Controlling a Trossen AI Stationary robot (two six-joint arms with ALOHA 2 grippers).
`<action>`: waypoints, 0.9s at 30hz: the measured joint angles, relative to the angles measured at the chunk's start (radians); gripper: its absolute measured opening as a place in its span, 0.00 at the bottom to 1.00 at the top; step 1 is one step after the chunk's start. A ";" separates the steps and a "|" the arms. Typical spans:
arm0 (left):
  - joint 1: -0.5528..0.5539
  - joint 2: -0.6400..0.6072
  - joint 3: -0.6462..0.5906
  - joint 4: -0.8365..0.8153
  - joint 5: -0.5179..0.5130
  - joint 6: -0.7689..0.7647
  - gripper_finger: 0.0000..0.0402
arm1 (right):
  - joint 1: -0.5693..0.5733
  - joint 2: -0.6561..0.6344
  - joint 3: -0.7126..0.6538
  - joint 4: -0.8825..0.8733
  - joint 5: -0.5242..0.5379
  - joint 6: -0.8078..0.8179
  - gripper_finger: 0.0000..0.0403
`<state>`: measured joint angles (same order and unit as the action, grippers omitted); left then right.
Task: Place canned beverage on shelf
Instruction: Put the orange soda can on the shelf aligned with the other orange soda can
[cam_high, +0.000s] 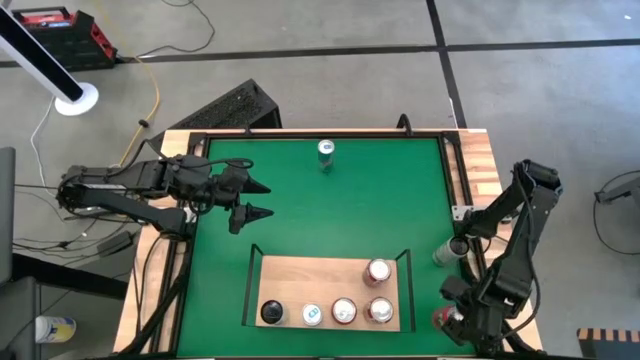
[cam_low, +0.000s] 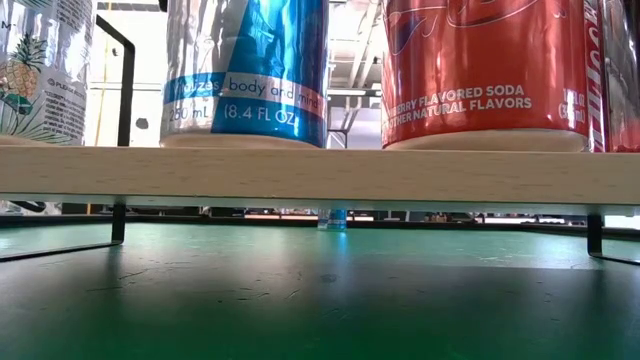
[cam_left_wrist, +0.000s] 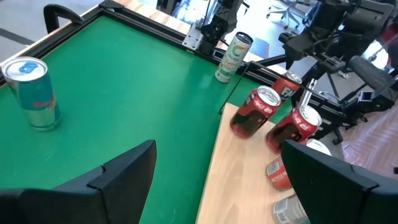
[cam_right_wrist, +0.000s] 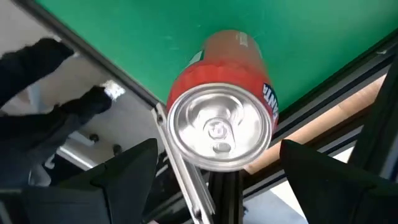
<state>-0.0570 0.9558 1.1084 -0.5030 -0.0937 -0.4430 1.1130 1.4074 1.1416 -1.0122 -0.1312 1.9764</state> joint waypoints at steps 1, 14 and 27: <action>0.000 0.000 0.000 0.000 0.000 0.008 0.82 | 0.000 0.008 0.000 0.000 0.001 0.008 0.90; 0.000 0.000 0.000 -0.008 0.000 0.016 0.82 | -0.010 0.135 0.001 0.025 0.004 0.016 0.90; 0.000 0.000 0.000 -0.008 0.004 0.031 0.82 | -0.018 0.151 0.001 0.010 0.031 -0.021 0.85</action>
<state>-0.0570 0.9558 1.1084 -0.5110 -0.0900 -0.4123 1.0945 1.5585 1.1427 -1.0023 -0.0998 1.9553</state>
